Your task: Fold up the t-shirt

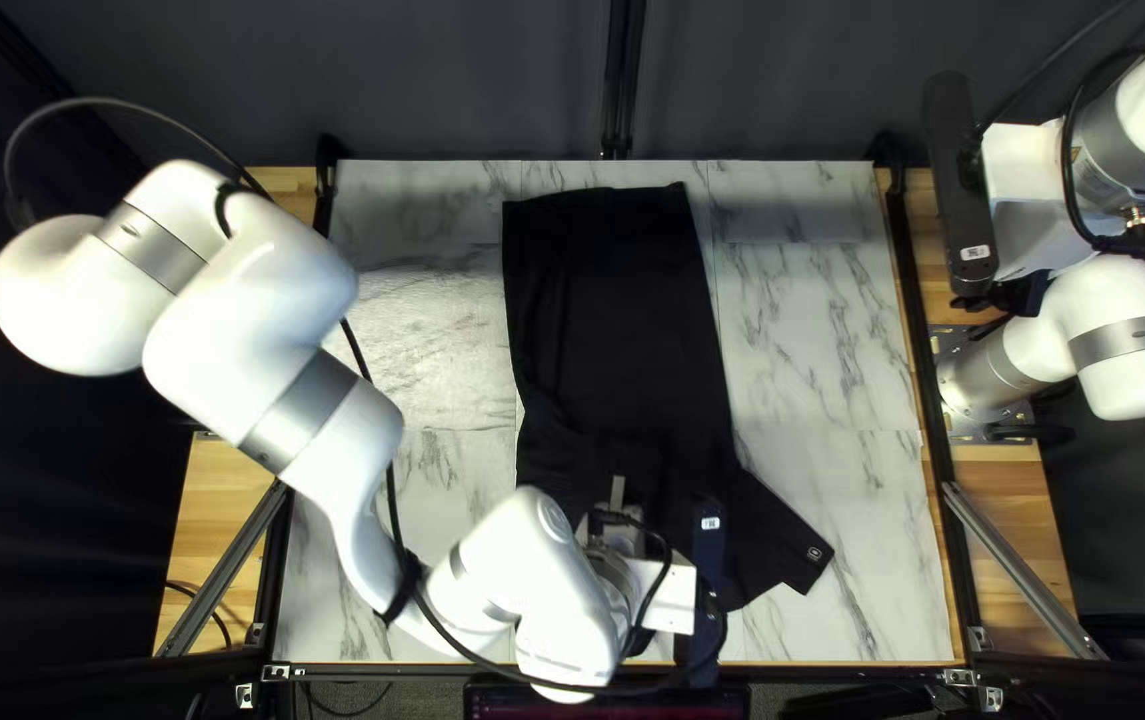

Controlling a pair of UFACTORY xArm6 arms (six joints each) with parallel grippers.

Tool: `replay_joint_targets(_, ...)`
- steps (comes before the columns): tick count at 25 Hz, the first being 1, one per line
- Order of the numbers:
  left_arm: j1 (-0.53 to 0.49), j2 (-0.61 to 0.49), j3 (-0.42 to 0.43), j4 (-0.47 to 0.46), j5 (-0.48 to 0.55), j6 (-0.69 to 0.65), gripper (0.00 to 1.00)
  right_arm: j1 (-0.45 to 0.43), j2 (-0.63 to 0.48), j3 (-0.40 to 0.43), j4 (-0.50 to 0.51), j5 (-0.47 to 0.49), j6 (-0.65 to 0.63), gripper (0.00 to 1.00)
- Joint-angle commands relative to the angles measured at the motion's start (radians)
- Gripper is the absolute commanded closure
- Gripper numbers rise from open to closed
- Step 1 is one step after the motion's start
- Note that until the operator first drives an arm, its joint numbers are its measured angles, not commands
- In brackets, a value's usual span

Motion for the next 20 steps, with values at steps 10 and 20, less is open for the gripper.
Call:
replay_joint_targets(10, -0.028, 0.083, -0.081, -0.013, 0.029, -0.016, 0.00, 0.000, 0.000, 0.000, 0.000, 0.000, 0.000, 0.00)
replay_joint_targets(20, -0.016, 0.108, -0.044, -0.100, 0.062, -0.157, 0.00, 0.000, 0.000, 0.000, 0.000, 0.000, 0.000, 0.00)
